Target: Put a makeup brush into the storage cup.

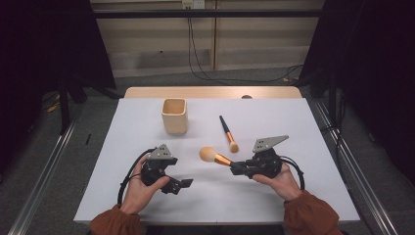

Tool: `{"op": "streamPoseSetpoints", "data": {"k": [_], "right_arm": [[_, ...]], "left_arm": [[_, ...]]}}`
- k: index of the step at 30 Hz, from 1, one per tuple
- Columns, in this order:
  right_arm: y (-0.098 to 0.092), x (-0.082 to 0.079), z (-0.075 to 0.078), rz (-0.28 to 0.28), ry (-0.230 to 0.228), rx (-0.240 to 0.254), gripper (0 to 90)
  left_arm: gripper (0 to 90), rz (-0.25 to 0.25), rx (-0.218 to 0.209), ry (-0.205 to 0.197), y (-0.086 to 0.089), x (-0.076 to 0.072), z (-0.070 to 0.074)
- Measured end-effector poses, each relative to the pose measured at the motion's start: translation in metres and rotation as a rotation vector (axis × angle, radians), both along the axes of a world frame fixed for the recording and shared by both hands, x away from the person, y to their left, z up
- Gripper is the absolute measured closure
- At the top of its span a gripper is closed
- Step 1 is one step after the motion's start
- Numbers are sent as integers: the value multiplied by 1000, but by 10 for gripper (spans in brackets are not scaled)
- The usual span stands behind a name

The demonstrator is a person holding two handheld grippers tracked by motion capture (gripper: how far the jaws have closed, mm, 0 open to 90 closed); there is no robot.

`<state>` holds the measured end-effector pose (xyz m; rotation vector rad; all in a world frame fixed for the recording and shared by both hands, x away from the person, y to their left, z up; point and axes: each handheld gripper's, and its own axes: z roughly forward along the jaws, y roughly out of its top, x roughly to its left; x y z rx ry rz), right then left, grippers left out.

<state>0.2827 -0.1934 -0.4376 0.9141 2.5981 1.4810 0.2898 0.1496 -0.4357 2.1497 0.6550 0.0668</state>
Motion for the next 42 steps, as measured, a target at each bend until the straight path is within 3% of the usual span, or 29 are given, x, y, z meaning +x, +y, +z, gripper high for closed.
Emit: {"op": "streamPoseSetpoints", "data": {"k": [10, 18, 24, 31, 36, 42], "right_arm": [[-3, -4, 4, -43, -67, 125, 754], [-3, -7, 5, -39, -91, 187, 754], [-2, -9, 8, -31, -118, 231, 754], [-2, -11, 11, -19, -161, 295, 754], [-2, -11, 14, -10, -179, 315, 754], [-3, -12, 17, -11, -198, 338, 754]], "left_arm": [[42, 9, -31, -20, 0, -5, 0], [42, 6, -56, -36, -1, -7, 2], [42, 8, -106, -50, -2, -9, 3], [42, 16, -210, -82, -5, -10, 7], [45, 14, -297, -99, -8, -11, 9], [44, 14, -361, -113, -16, -11, 10]]}}
